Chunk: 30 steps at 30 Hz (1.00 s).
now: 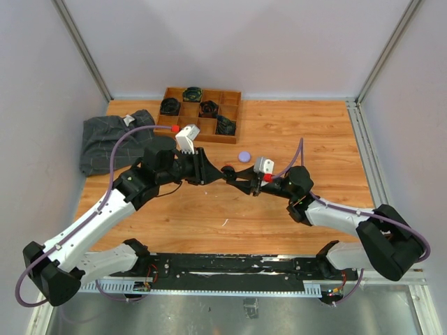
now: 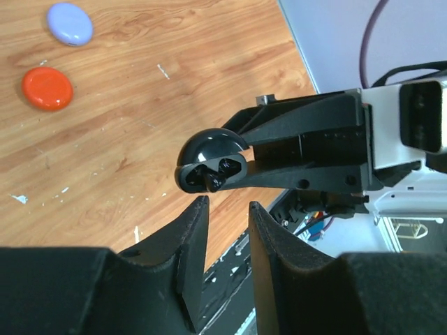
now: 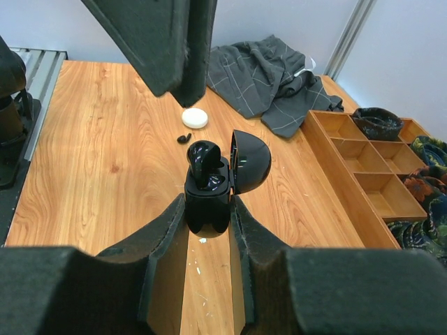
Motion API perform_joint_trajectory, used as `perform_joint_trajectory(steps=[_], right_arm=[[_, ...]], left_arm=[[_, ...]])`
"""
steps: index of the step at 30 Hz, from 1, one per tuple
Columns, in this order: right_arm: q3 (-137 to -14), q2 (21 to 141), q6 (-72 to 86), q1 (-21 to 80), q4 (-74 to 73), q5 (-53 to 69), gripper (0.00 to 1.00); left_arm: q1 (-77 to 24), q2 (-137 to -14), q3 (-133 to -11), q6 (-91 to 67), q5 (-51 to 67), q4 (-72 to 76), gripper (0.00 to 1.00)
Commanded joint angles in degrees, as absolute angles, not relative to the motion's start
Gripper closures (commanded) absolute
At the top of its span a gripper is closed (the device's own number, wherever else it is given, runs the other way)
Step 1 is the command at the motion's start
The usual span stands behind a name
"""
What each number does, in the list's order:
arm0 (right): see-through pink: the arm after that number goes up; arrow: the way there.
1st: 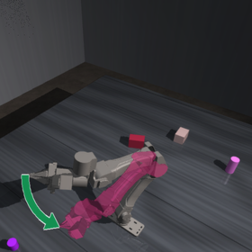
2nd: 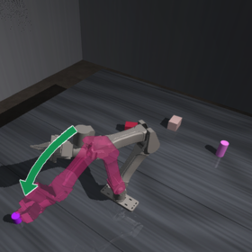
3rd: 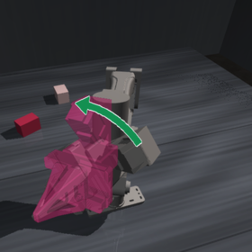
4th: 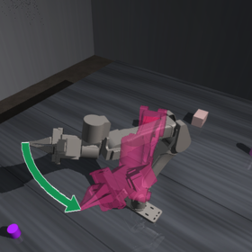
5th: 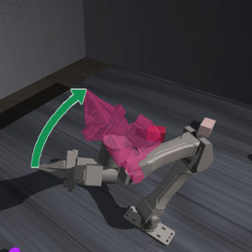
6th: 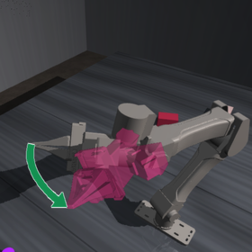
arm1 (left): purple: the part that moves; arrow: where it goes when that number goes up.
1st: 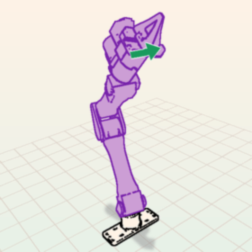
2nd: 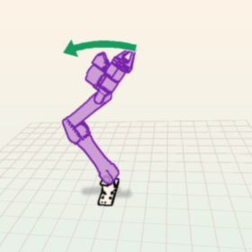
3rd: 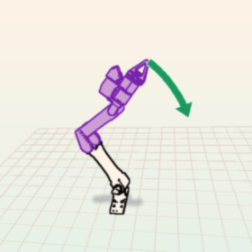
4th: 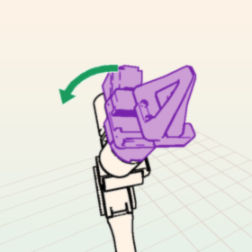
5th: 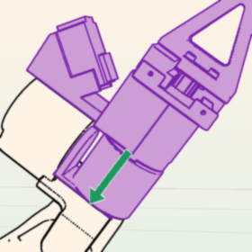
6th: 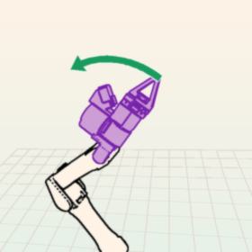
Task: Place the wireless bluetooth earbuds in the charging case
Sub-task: Place the earbud in the charging case.
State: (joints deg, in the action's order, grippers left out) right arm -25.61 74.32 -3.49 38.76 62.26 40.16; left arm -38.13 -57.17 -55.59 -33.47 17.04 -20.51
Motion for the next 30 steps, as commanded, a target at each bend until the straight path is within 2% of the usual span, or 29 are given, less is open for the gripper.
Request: perform_joint_trajectory(steps=[1,12,24,30], right_arm=[[-27.03,72.31,-6.8,40.27,60.61,38.79,0.99],[-26.33,71.02,-8.85,40.51,59.07,38.33,0.99],[-26.1,70.95,-9.31,40.44,58.77,38.4,0.99],[-26.36,71.04,-9.58,40.52,57.99,38.9,0.99]], left_arm=[[-38.58,-58.58,-57.05,-34.98,16.22,-19.35,0.66],[-38.63,-62.01,-56.54,-36.36,16.2,-17.9,0.64],[-38.67,-63.43,-56.9,-35.2,19.13,-17.14,0.85],[-38.71,-63.03,-58.07,-30.38,20.91,-17.03,0.86]])
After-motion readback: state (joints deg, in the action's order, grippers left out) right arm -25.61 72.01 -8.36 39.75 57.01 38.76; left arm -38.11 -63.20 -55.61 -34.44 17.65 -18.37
